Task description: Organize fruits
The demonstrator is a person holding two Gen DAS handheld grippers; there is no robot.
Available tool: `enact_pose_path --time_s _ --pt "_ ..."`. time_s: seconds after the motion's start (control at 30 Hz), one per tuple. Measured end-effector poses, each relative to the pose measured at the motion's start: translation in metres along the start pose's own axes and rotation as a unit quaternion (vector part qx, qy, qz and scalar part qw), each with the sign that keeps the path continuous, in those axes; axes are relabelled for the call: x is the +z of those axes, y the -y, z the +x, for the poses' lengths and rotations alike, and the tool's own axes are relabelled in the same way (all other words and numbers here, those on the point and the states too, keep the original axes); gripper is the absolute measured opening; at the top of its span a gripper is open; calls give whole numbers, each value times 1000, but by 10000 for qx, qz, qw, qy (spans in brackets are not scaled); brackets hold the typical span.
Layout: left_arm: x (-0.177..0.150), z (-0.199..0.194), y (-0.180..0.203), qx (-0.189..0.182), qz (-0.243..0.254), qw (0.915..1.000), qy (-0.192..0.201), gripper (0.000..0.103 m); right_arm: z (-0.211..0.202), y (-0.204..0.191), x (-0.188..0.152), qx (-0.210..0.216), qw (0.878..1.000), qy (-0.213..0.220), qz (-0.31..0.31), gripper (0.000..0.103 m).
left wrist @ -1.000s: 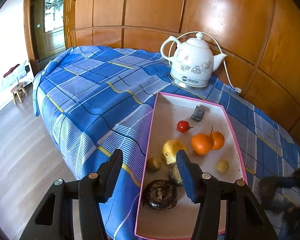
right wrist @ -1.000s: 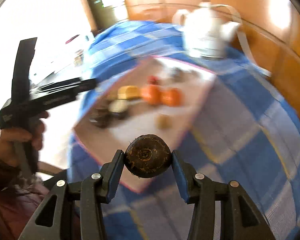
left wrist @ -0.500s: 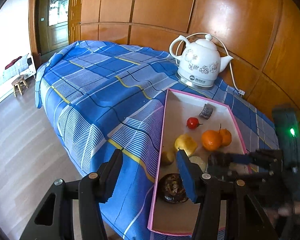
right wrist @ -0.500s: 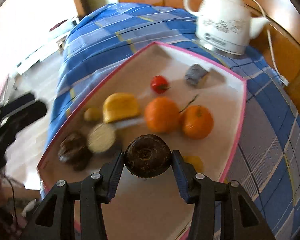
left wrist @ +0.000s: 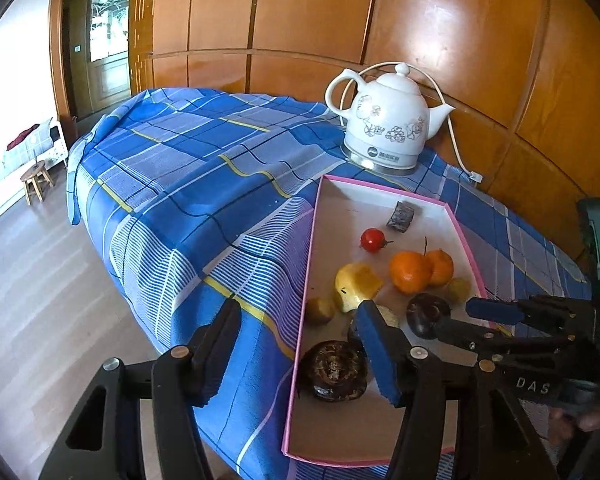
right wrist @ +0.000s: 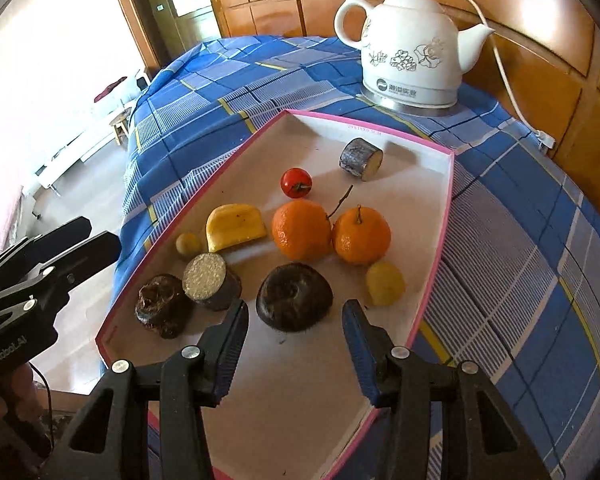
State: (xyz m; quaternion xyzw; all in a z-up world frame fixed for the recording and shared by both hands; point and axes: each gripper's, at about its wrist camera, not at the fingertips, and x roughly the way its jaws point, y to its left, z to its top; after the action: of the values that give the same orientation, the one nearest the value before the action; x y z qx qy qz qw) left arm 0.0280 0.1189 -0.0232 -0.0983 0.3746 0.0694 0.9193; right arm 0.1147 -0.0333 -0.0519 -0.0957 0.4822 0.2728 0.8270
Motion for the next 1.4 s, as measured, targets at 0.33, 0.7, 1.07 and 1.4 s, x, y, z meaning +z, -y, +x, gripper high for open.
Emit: enact_pose_path --time_s 0.33,0.7,1.07,1.4 --pt "-3 -13 13 72 130 9996 251 72 -20 -10 -19 -260 9988 330 239 50" --pt "-11 -38 30 48 400 9969 673 95 -64 -13 -49 -1026 9846 1136 841 51" --pt "-23 -49 44 75 495 9955 808 103 -80 -13 -66 -1557 9726 1361 1065 51" --pt "-24 -50 44 117 490 9953 832 103 -84 -17 -68 -1643 9703 1442 1033 51"
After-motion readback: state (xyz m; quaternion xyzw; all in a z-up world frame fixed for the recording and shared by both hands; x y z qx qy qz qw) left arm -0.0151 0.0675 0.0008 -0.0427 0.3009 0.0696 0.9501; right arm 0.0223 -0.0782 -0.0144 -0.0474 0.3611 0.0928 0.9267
